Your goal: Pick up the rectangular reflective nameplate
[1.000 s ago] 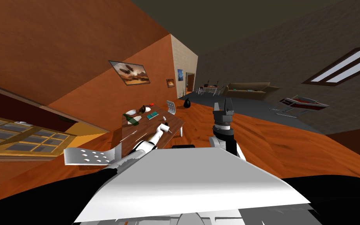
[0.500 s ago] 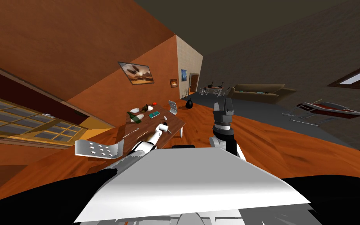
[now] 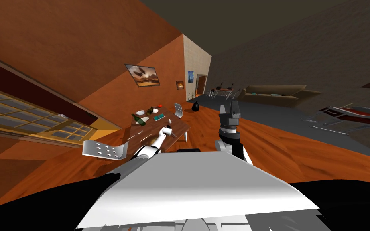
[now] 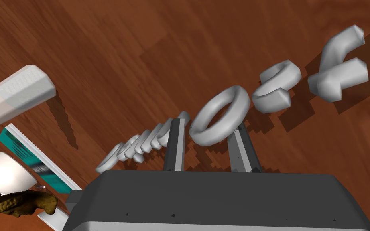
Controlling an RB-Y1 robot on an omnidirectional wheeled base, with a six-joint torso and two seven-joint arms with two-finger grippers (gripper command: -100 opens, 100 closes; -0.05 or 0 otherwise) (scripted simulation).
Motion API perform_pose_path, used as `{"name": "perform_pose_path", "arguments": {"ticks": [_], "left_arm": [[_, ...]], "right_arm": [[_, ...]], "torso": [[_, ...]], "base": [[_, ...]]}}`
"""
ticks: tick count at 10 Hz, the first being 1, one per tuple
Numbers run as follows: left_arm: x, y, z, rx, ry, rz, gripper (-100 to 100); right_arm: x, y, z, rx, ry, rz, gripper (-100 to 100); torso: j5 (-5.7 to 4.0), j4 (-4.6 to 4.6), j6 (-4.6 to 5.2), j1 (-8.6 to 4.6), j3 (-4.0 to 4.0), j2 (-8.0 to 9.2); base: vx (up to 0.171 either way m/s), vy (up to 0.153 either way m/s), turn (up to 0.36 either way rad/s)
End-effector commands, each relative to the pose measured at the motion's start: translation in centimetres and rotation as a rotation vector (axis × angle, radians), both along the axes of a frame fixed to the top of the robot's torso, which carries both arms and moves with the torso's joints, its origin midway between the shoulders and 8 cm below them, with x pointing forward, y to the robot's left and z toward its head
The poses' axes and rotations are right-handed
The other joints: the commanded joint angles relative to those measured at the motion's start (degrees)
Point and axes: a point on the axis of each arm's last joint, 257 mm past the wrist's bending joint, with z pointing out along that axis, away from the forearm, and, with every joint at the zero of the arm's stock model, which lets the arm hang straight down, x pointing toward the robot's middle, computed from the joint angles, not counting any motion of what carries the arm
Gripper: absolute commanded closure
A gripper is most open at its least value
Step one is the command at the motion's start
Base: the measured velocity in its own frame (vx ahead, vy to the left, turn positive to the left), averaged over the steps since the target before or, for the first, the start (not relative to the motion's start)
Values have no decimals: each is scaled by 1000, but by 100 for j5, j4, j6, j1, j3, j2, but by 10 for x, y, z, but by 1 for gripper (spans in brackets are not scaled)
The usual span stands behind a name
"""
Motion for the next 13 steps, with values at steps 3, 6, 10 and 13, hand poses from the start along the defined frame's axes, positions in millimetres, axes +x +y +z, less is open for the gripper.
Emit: {"name": "perform_pose_path", "arguments": {"ticks": [3,6,10,13], "left_arm": [[1,7,3,-1,2,-43,100],[2,12,5,3,2,-81,100],[4,17,7,9,1,-120,100],[6,27,12,-9,-16,-135,100]], "right_arm": [[0,0,0,0,0,0,0],[0,0,0,0,0,0,0],[0,0,0,0,0,0,0],[0,0,0,0,0,0,0]], "torso": [[-2,-1,1,-17,-1,-2],[0,2,-2,0,2,3],[3,-1,4,-8,3,8],[5,-2,2,0,2,6]], "base": [[38,-96,141],[22,-56,90],[15,-62,75],[27,-81,158]]}}
